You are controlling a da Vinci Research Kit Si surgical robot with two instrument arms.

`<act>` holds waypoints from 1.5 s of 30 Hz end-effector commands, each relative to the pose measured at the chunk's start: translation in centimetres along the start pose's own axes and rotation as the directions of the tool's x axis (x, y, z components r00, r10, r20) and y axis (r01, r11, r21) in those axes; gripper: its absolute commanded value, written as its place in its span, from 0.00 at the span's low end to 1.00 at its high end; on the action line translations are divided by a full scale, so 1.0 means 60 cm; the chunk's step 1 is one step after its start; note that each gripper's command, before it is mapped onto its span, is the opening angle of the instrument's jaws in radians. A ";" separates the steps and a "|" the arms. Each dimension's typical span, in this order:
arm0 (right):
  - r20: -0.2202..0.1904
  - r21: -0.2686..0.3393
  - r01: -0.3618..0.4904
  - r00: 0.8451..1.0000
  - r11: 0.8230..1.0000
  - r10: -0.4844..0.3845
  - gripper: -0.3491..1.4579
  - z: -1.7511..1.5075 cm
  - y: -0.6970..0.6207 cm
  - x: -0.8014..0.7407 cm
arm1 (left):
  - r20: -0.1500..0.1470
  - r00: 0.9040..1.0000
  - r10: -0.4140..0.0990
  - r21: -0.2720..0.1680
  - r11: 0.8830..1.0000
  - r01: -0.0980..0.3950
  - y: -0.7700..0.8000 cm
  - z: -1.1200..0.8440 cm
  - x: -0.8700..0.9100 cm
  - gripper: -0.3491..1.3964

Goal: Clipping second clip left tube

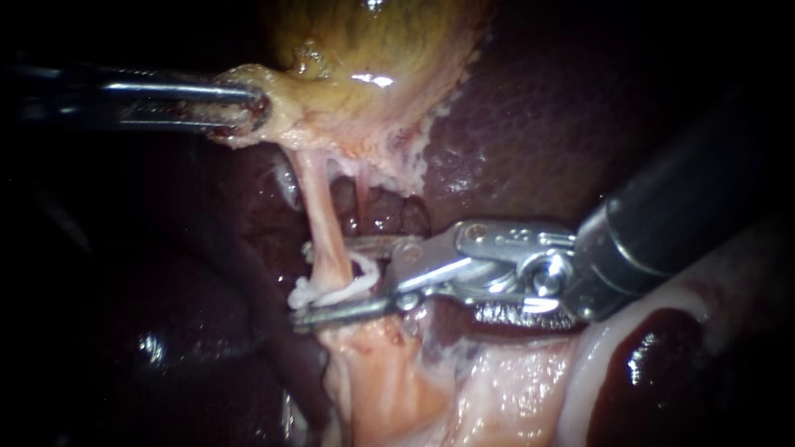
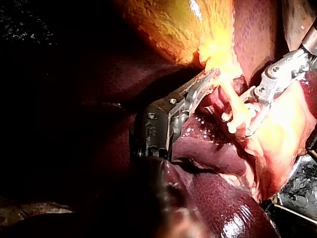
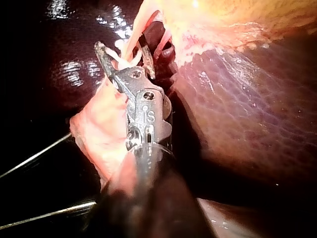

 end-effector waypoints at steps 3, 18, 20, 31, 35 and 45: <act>-0.024 0.023 0.004 1.000 1.000 -0.003 0.47 0.0002 -0.0007 0.0004 | 0.000 1.000 -0.001 0.000 1.000 0.001 0.0000 0.0000 0.0000 0.00; -0.140 0.114 0.002 0.990 0.993 0.014 0.46 -0.0002 -0.0091 0.0076 | 0.000 1.000 0.000 0.000 1.000 0.000 -0.0003 0.0001 0.0000 0.00; -0.143 0.115 0.002 0.990 0.993 0.015 0.46 -0.0003 -0.0094 0.0080 | 0.000 1.000 0.000 0.000 1.000 0.000 -0.0002 0.0001 0.0000 0.00; -0.133 0.128 -0.079 0.986 0.989 0.096 0.31 -0.0015 -0.0091 0.0072 | 0.000 1.000 0.000 0.000 1.000 0.000 -0.0004 0.0002 0.0000 0.00; -0.130 0.135 -0.096 0.985 0.986 0.113 0.17 -0.0019 -0.0089 0.0069 | 0.000 1.000 0.000 0.000 1.000 0.000 -0.0004 0.0004 0.0000 0.00; -0.103 0.159 -0.146 0.981 0.976 0.164 0.00 -0.0025 -0.0083 0.0063 | 0.000 1.000 0.000 0.001 1.000 0.000 -0.0004 0.0005 0.0000 0.00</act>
